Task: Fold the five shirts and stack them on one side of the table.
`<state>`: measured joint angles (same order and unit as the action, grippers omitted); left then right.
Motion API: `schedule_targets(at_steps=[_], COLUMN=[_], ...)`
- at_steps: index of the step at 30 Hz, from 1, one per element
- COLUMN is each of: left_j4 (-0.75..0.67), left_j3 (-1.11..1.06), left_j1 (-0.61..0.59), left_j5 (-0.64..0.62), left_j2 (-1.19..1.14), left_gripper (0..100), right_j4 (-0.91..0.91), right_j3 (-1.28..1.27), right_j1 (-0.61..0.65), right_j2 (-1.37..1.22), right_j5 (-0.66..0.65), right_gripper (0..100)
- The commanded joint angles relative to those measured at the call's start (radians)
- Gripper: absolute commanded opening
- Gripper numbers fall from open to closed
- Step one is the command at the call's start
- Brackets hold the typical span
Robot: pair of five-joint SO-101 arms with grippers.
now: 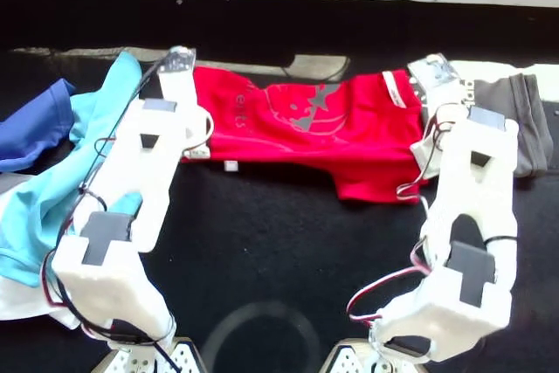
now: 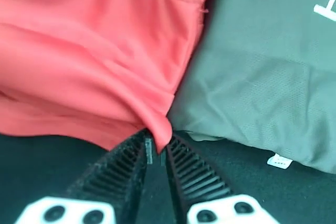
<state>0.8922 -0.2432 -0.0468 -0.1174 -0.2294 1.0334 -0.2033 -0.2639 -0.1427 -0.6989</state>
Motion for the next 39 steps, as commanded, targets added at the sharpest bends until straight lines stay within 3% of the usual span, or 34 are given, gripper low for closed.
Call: schedule_targets(at_steps=[1, 9, 12, 15, 23, 30, 35, 39], left_j4=[0.055, 0.023, 0.012, 0.014, 0.006, 0.011, 0.037, 0.037], left_j3=[0.064, 0.071, 0.085, 0.096, 0.124, 0.163, 0.217, 0.213], left_j1=[-0.016, -0.021, -0.045, -0.062, -0.024, 0.005, 0.004, 0.004], left_j5=[0.009, 0.009, 0.009, 0.009, 0.006, 0.006, 0.005, 0.005], left_j2=[0.088, 0.051, 0.045, 0.045, -0.002, -0.208, -0.255, -0.255], left_gripper=[1, 1, 1, 1, 1, 1, 1, 1], right_j4=[-0.047, 0.027, 0.061, 0.093, 0.229, 0.188, -0.068, -0.074], right_j3=[0.045, 0.096, 0.114, 0.142, 0.074, -0.257, -0.407, -0.412], right_j1=[-0.05, -0.056, -0.056, -0.054, 0.042, 0.206, 0.262, 0.302], right_j2=[-0.068, -0.108, -0.074, -0.002, 0.308, 0.446, 0.372, 0.291], right_j5=[-0.011, -0.006, 0.038, 0.094, 0.126, -0.155, -0.169, -0.169], right_gripper=[0.6, 1.0, 6.0, 10.6, 10.5, 10.5, 10.8, 11.0])
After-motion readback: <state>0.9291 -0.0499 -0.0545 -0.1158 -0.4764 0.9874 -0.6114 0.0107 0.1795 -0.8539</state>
